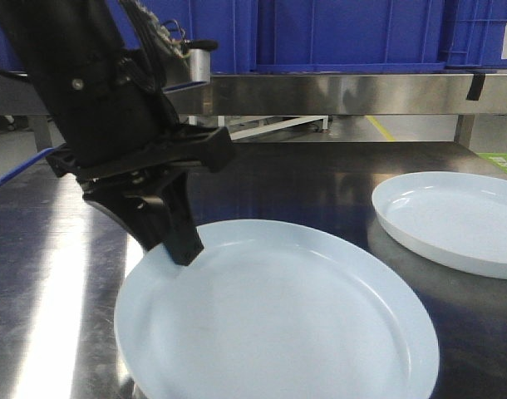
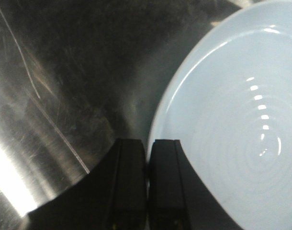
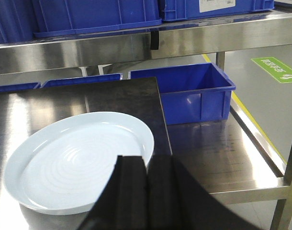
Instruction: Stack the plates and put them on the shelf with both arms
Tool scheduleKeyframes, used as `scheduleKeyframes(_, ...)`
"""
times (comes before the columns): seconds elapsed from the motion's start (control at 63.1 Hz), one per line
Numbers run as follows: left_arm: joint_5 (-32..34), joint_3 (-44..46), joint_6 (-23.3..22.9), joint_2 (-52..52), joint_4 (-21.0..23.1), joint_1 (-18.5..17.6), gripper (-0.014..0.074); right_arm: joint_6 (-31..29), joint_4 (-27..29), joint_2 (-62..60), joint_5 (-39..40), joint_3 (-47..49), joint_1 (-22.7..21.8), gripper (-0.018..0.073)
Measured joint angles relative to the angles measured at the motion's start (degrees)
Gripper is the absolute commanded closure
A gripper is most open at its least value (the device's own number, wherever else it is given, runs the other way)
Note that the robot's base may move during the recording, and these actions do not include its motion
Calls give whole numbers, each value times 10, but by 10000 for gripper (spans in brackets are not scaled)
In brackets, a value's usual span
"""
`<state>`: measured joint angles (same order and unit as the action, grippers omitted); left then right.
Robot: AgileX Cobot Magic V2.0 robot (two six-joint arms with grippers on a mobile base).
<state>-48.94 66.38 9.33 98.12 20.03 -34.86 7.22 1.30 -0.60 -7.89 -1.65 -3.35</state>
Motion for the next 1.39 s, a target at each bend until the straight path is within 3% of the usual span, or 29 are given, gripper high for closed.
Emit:
scheduleKeyframes(0.317, 3, 0, 2, 3, 2, 0, 196, 0, 0, 0, 0, 0, 0, 510)
scheduleKeyframes(0.523, 6, 0, 2, -36, 1, 0, 182, 0, 0, 0, 0, 0, 0, 510)
scheduleKeyframes(0.618, 11, 0, -3, -85, -20, 0, 183, 0, 0, 0, 0, 0, 0, 510)
scheduleKeyframes(0.761, 29, 0, -43, -181, -106, 0, 237, 0, 0, 0, 1, 0, 0, 510)
scheduleKeyframes(0.903, 52, -18, -102, -292, -228, 0, 354, 0, 0, 0, 8, 0, 0, 510)
scheduleKeyframes(1.157, 97, -173, -245, -503, -407, 0, 507, 0, 0, 0, 8, 0, 0, 510)
scheduleKeyframes(1.284, 132, -266, -295, -595, -448, 0, 512, 0, 0, 0, 9, 0, 0, 510)
scheduleKeyframes(1.395, 153, -332, -322, -668, -457, 0, 512, 0, 0, 0, 10, 0, 0, 510)
